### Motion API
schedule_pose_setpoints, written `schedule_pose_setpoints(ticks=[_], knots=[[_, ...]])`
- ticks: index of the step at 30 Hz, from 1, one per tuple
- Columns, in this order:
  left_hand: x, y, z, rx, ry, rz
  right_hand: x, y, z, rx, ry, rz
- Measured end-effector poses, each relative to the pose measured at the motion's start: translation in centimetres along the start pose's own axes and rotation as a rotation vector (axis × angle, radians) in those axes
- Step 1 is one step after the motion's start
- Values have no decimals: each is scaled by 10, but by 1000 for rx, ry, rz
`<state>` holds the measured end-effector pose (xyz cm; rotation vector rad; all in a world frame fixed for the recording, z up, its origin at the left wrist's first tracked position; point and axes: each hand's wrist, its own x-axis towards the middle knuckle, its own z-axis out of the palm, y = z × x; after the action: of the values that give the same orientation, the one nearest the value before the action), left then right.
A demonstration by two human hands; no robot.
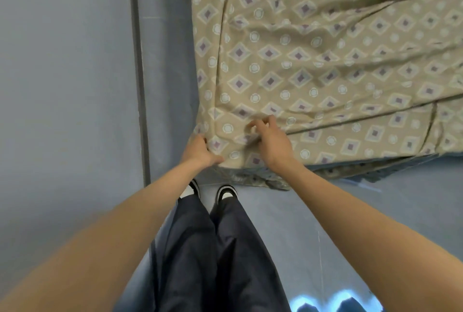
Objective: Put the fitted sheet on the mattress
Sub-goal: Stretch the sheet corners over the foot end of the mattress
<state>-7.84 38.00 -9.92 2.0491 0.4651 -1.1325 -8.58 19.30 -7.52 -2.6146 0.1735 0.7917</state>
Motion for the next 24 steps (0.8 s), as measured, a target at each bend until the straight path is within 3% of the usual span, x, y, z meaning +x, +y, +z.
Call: schedule_pose_setpoints(ticks=[5,11,24], knots=[[7,-8,-1,235,132,62,17,5,1,-137,50,-91],[11,0,-24,342,126,118,19,-9,-14,54,91,-81],[38,60,-90,-56,194,114,60,-49,-40,417,191,145]])
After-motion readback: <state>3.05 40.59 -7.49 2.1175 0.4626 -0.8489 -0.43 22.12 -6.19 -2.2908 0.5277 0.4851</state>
